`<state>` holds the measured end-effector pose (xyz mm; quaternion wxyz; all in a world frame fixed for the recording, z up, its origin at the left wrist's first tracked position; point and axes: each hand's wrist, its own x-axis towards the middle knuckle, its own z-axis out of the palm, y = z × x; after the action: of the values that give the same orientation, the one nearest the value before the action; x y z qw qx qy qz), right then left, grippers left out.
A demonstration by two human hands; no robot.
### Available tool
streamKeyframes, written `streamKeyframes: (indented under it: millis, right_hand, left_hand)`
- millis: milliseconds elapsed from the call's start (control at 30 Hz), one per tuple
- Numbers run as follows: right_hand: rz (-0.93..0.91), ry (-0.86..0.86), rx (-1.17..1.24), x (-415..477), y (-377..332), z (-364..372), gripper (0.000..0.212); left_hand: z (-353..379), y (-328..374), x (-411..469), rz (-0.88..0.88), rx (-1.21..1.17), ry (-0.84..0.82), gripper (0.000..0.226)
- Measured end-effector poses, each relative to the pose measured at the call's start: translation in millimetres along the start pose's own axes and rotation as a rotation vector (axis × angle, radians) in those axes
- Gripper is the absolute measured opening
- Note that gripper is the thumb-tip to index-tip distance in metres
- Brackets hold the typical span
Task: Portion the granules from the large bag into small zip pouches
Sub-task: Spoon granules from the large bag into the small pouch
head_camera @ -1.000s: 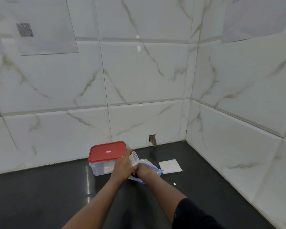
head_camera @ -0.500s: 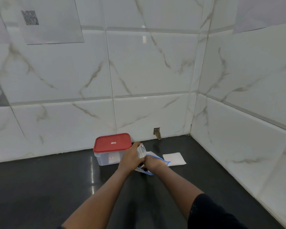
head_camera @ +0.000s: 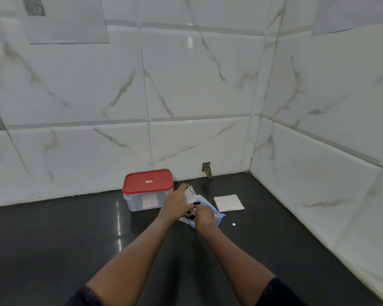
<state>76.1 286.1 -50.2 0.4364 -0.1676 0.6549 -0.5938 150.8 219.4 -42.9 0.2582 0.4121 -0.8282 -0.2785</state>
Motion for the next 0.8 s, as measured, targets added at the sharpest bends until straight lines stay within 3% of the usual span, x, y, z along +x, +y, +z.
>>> streamKeyframes:
  millis: [100,167,267,367,467,567,733,800]
  right_hand:
    - [-0.060,0.039,-0.063,-2,3,-4,0.026]
    - [-0.118,0.060,-0.283,2,5,-8,0.034]
    - [-0.145,0.044,-0.361,11,9,-7,0.041]
    - [-0.183,-0.031,-0.562,13,8,-5,0.033]
    - [-0.198,-0.040,-0.487,12,9,-4,0.019]
    - [-0.152,-0.045,-0.477,12,10,-1,0.037]
    - [-0.151,-0.017,-0.621,18,10,8,0.042]
    - [-0.145,0.001,-0.549,26,11,14,0.043]
  left_hand:
    - [1,1,-2,0.022,0.005,-0.002,0.048]
    - [1,0,-3,0.023,0.007,-0.009,0.049]
    - [-3,-3,-1,0.005,0.023,-0.008,0.050]
    - [-6,-6,1,0.014,0.055,0.003,0.050]
    - [-10,-6,2,0.028,0.076,0.005,0.052]
    - [-12,-7,2,0.047,0.081,-0.001,0.053]
    - [-13,-11,2,0.036,0.060,-0.015,0.051]
    - [-14,-12,2,0.034,0.054,-0.013,0.054]
